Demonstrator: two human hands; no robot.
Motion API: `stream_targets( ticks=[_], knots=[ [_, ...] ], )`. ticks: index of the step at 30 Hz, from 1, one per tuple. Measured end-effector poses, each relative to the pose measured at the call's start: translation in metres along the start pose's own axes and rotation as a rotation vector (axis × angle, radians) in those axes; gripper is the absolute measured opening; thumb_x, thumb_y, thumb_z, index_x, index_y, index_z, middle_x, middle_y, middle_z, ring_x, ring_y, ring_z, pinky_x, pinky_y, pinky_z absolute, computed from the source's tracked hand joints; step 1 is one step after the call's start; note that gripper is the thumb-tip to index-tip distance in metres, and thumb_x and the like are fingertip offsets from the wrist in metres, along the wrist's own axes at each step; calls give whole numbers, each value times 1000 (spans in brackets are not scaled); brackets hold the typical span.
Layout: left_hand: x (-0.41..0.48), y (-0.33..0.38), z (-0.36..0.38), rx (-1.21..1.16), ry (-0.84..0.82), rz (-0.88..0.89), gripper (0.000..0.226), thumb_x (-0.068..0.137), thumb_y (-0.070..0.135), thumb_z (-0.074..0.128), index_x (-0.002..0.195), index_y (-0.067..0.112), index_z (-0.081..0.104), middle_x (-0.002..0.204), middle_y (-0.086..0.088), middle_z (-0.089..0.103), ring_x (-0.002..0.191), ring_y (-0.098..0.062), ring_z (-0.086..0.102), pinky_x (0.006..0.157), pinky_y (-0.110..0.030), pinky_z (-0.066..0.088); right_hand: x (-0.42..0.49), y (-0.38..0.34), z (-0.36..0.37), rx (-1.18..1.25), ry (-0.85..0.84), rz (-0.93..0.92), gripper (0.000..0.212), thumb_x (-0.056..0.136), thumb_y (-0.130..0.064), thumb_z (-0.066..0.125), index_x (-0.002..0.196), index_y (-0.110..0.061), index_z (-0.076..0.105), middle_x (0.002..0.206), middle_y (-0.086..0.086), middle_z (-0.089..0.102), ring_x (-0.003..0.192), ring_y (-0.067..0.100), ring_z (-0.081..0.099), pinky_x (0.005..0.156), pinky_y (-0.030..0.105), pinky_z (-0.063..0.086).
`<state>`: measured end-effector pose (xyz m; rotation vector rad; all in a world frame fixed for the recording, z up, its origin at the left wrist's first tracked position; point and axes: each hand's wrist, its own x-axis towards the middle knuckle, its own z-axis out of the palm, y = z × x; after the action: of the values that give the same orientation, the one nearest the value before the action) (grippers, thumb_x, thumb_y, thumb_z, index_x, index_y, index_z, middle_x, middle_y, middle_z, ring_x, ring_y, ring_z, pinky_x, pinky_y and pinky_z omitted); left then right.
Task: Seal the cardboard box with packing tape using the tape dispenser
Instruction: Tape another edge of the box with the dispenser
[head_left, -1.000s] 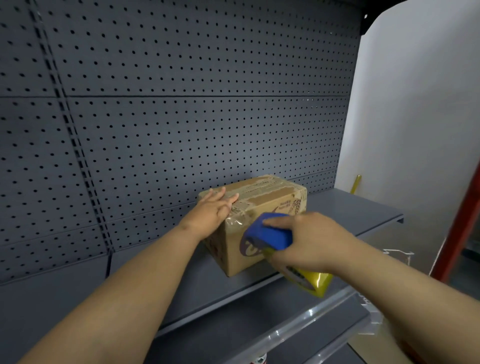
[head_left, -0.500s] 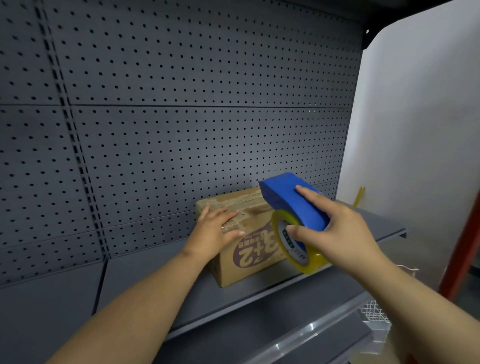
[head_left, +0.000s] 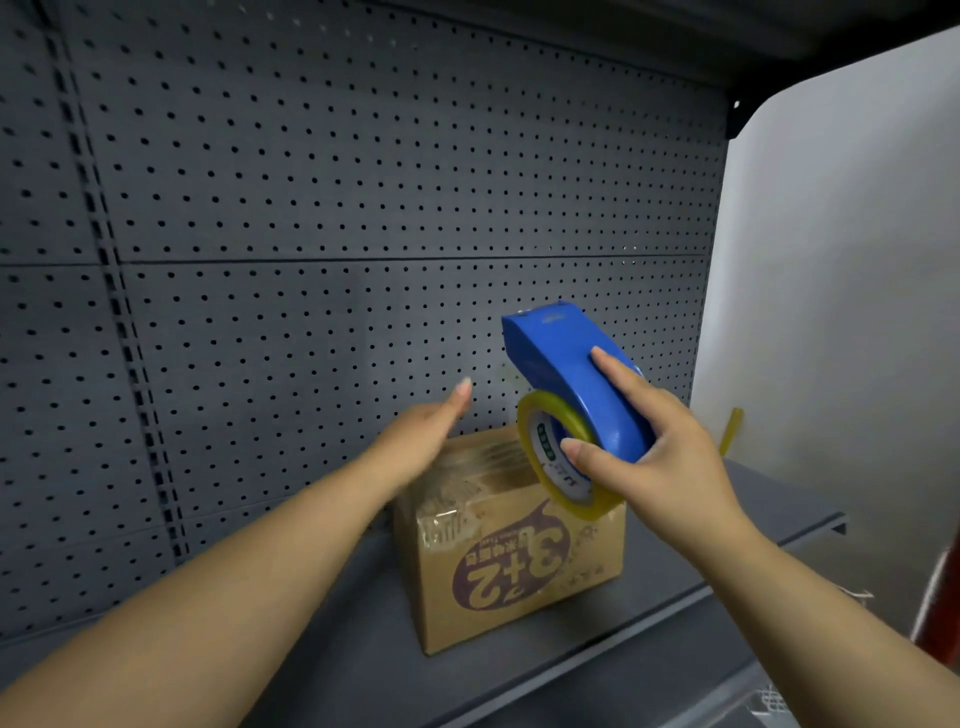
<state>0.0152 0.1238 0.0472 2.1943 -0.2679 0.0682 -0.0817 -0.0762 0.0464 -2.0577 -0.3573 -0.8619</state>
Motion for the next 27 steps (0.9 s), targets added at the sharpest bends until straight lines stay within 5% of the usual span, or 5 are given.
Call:
stream_targets(
  ticks=[6,11,18,22,27],
  knots=[
    [51,51,-5,-774,-294,-153,68,85,66,36,106,6,61,93,-11,73,88,-24,69,82,-35,52,22,15,4,-67,5,-60,76,68,-40,76,119,-67,28,93,-8,51,88,-2,48,72,8,35],
    [83,62,-6,-791,-243,-122,13,92,15,52,88,8,62,65,-4,74,75,-17,68,71,-28,54,31,35,5,-104,20,-62,74,64,-51,74,118,-72,27,95,-7,50,87,0,47,70,10,35],
    [117,74,13,-805,-210,-145,11,90,6,51,83,7,59,58,-5,69,43,-11,66,42,-19,52,44,54,7,-128,-45,-15,87,63,-44,79,122,-70,21,109,-9,47,96,-5,44,77,6,38],
    [133,77,23,-738,-183,-155,15,91,0,46,88,7,60,48,-1,68,41,-9,64,42,-18,52,51,62,6,-54,-11,7,88,62,-37,78,130,-57,27,130,-23,43,112,1,49,93,32,48],
    [140,88,33,-707,-164,-148,21,92,0,42,82,9,58,64,-5,64,55,-13,61,44,-18,53,57,69,-6,-124,-67,33,77,65,-40,77,121,-65,30,110,-7,48,97,-10,42,74,2,35]
  ],
)
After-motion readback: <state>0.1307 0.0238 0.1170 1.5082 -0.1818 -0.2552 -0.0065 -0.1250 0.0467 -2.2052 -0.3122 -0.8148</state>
